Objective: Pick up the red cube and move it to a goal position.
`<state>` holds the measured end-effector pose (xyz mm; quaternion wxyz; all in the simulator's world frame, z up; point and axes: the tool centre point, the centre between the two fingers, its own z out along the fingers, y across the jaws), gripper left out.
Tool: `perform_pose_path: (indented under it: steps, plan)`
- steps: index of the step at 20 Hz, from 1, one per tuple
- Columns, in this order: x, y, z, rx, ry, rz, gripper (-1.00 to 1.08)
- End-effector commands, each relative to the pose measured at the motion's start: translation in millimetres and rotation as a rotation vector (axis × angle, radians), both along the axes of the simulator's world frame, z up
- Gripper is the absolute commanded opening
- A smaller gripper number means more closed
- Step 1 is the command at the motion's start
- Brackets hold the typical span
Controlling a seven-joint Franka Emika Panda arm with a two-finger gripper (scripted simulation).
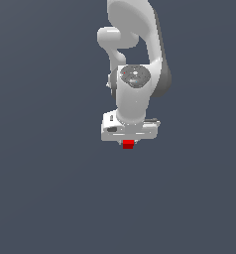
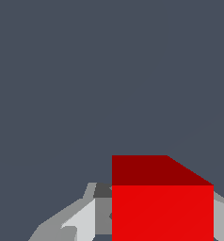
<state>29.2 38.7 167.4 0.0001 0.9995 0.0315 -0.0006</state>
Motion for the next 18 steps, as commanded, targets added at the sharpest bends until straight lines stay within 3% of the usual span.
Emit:
perform_pose_path:
  steps: [1, 18]
  plan:
    - [-6, 5, 31, 0.000, -0.001, 0.000, -1.00]
    - [-42, 34, 233, 0.000, -0.001, 0.000, -1.00]
